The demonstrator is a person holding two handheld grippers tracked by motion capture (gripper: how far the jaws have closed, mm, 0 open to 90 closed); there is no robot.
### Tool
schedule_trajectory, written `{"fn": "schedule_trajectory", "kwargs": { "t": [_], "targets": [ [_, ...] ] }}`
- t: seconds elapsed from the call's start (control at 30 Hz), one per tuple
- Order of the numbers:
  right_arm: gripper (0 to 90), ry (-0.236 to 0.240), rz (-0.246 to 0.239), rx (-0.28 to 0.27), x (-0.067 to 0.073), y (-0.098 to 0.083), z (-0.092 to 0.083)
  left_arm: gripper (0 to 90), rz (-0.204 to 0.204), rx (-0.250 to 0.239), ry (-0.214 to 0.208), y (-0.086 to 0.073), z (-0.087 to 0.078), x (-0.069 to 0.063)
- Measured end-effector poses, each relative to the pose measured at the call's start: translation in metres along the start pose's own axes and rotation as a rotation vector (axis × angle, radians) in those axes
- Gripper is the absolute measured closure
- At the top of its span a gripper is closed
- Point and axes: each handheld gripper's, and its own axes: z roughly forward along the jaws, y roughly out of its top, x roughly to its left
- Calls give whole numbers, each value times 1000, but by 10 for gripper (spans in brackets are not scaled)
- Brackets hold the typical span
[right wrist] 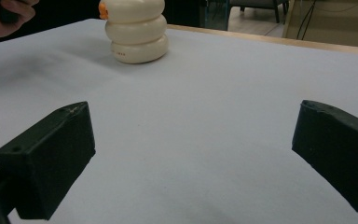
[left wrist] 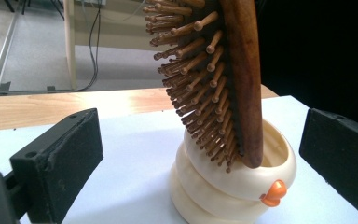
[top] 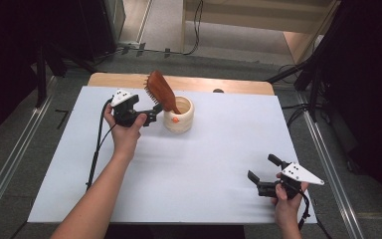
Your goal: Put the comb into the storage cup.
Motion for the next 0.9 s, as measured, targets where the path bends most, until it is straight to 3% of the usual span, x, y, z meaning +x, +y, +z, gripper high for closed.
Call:
{"fn": "schedule_trajectory", "kwargs": {
  "t": [0.9],
  "targets": [
    [0,-3,-2,1,1,0,0,0,81,-14,-3,-13,-40,-3]
  ]
}}
